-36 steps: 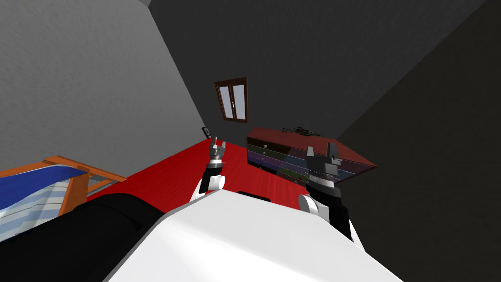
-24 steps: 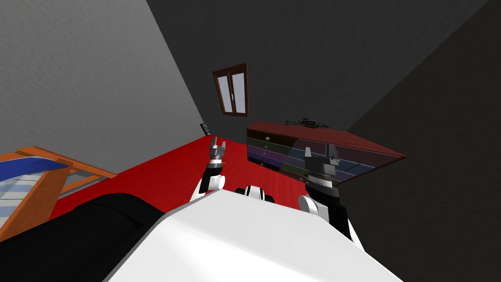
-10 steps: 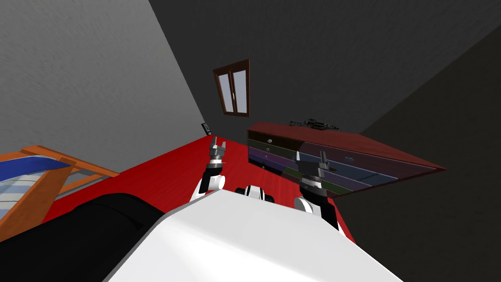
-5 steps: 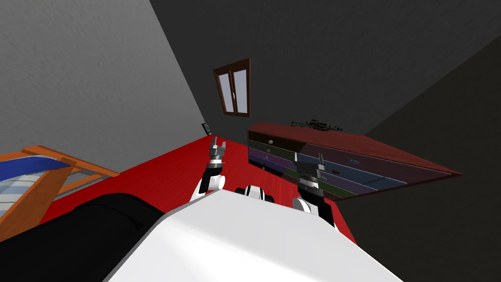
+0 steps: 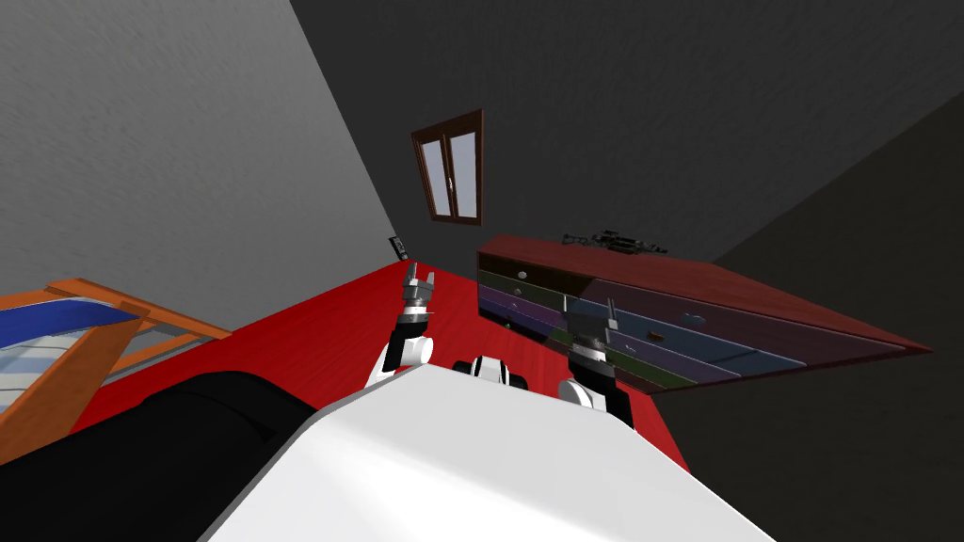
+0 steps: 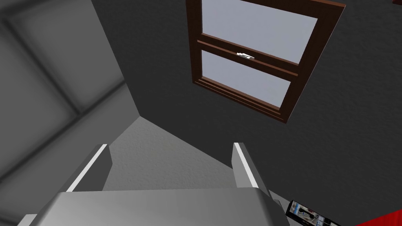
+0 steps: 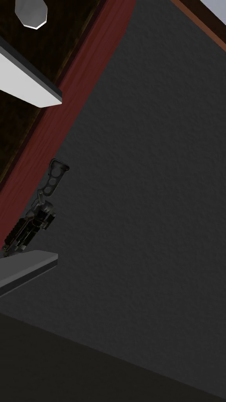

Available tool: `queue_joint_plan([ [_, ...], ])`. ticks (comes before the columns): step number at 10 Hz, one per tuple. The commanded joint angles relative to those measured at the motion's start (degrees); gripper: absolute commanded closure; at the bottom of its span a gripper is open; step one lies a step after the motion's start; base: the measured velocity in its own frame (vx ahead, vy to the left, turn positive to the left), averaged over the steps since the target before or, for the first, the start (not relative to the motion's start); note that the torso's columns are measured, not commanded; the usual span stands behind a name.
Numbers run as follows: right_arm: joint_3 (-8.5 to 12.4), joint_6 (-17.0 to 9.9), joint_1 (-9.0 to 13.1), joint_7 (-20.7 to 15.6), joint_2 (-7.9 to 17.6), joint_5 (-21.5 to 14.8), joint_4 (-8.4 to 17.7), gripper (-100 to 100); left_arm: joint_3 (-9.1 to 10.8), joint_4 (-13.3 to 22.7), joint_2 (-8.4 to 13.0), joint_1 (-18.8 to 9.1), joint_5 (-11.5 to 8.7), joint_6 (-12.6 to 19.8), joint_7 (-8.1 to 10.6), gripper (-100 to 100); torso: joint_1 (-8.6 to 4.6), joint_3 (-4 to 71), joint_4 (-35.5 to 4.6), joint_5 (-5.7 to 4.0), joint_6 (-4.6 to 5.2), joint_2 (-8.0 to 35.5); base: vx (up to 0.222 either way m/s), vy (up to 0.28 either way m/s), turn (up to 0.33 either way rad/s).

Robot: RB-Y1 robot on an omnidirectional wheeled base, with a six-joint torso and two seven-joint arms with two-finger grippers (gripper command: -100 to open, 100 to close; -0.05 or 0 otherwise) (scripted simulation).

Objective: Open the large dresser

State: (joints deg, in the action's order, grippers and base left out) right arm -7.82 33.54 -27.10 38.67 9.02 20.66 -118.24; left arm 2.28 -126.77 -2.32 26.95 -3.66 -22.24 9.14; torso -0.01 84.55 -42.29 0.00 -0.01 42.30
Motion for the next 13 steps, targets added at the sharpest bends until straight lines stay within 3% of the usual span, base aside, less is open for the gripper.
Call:
queue_joint_plan([
  [1,-1.4,1.5,0.2,4.5,0.2,2.6,2.2,-100,0.0,0.0,0.0,0.0,0.0,0.0,0.0,0,0.01,0.0,0.0,0.01,0.01,0.0,0.076,-0.008,0.036],
  [3,-1.4,1.5,0.2,7.2,0.2,2.6,2.2,-100,0.0,0.0,0.0,0.0,0.0,0.0,0.0,0,0.03,0.0,0.0,0.01,0.01,0.0,0.044,0.003,0.006],
  [4,-2.4,2.5,0.5,9.1,0.3,4.5,4.0,-100,0.0,0.0,0.0,0.0,0.0,0.0,0.0,0,0.04,0.0,0.0,0.01,0.01,0.1,0.051,-0.002,0.034],
  [6,-2.4,2.5,0.5,11.4,0.3,4.5,4.0,-100,0.0,0.0,0.0,0.0,0.0,0.0,0.0,0,-0.02,0.0,0.0,0.0,0.01,0.0,0.042,-0.004,0.01],
  [7,-3.4,3.5,0.9,13.5,0.3,6.3,5.7,-100,0.0,0.0,0.0,0.0,0.0,0.0,0.0,0,0.0,0.0,0.0,0.0,0.01,0.0,0.046,-0.002,0.026],
  [9,-3.4,3.5,0.9,15.5,0.3,6.3,5.7,-100,0.0,0.0,0.0,0.0,0.0,0.0,0.0,0,0.02,0.0,0.0,0.01,0.01,-0.1,0.041,-0.001,0.013],
  [10,-4.5,4.4,1.4,17.8,0.4,8.2,7.6,-100,0.0,0.0,0.0,0.0,0.0,0.0,0.0,0,0.0,0.0,0.0,0.01,0.01,0.0,0.069,-0.011,0.029],
  [12,-4.5,4.4,1.4,19.7,0.4,8.2,7.6,-100,0.0,0.0,0.0,0.0,0.0,0.0,0.0,0,0.0,0.1,0.0,0.0,0.01,-0.1,0.047,-0.007,0.012],
  [13,-5.7,5.4,2.0,22.1,0.4,10.1,9.5,-100,0.0,0.0,0.0,0.0,0.0,0.0,0.0,0,0.02,0.0,0.0,0.01,0.01,0.1,0.05,-0.006,0.026],
])
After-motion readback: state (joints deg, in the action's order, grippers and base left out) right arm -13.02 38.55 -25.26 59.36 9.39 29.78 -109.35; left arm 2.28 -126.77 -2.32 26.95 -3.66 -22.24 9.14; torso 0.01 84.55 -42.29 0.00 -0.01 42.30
